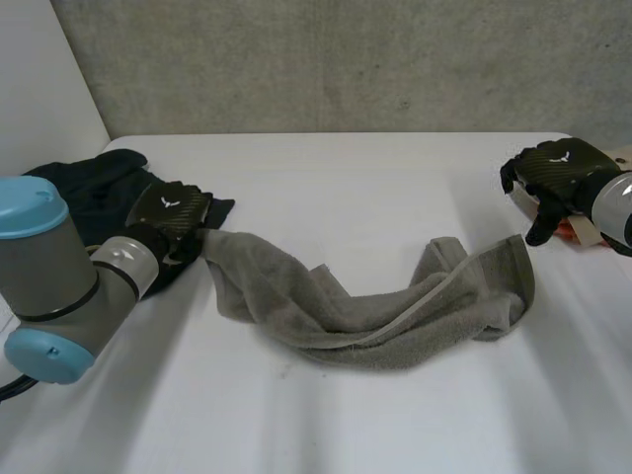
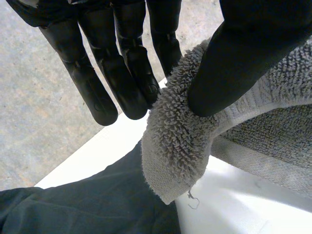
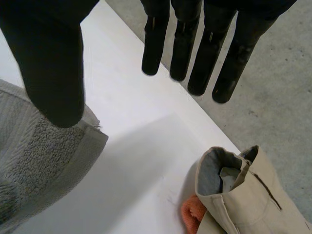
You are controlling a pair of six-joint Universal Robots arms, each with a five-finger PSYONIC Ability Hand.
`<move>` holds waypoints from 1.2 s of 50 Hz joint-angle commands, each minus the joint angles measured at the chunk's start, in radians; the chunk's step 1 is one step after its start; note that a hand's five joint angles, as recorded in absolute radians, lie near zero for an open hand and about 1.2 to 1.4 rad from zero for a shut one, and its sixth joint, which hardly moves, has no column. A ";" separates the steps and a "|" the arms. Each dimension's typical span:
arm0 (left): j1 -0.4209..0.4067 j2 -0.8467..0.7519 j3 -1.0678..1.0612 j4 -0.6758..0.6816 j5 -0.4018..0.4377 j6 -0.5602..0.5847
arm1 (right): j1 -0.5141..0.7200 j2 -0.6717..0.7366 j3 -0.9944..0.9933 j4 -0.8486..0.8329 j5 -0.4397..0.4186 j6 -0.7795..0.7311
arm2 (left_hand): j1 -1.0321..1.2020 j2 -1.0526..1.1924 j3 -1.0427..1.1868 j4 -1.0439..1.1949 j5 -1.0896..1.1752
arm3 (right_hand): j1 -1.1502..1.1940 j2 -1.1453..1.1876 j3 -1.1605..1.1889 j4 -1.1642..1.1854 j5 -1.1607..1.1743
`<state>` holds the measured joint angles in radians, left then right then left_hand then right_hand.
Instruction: Fold the laundry.
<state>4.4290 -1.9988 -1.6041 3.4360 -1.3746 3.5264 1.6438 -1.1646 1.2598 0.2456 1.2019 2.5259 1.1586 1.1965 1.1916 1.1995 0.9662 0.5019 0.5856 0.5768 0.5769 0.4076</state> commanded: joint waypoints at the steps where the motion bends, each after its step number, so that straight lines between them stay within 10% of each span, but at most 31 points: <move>1: 0.001 0.025 -0.023 0.000 0.000 -0.003 | 0.010 0.106 -0.088 0.067 0.005 0.005 | 0.238 0.200 0.205 0.197 0.256 | 0.038 -0.045 -0.037 -0.037 -0.042; 13: 0.001 0.052 -0.050 -0.011 -0.001 0.000 | 0.011 0.333 -0.260 0.181 0.034 0.007 | 0.238 0.200 0.205 0.197 0.256 | 0.073 -0.011 -0.002 -0.002 -0.007; 17: 0.001 0.066 -0.051 -0.044 -0.003 0.002 | 0.022 0.353 -0.292 0.184 0.042 0.011 | 0.238 0.200 0.205 0.197 0.256 | 0.893 0.809 0.818 0.818 0.812; 20: 0.001 0.090 -0.050 -0.099 -0.006 0.003 | 0.033 0.324 -0.298 0.185 0.041 0.022 | 0.238 0.200 0.205 0.197 0.256 | 0.894 0.811 0.819 0.819 0.814; 38: 0.087 0.475 -0.050 -0.604 -0.089 0.008 | -0.107 -0.358 0.076 0.277 0.045 -0.404 | 0.238 0.200 0.205 0.197 0.256 | 0.894 0.811 0.819 0.819 0.814; 48: 0.084 0.565 -0.076 -0.672 -0.089 0.020 | -0.157 -0.538 0.223 0.336 0.044 -0.452 | 0.238 0.200 0.205 0.197 0.256 | 0.894 0.811 0.819 0.819 0.814; 60: 0.027 0.132 0.076 -0.538 -0.118 0.089 | -0.024 -0.143 0.167 0.230 0.122 -0.454 | 0.238 0.200 0.205 0.197 0.256 | 0.894 0.811 0.819 0.819 0.814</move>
<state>4.4866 -1.6300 -1.6719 2.8121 -1.4709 3.6035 1.5200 -1.5566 1.5503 0.5542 1.2552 2.0428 1.1585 1.1977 1.1929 1.1998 0.9662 0.9968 1.1814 1.1842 1.1897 0.9886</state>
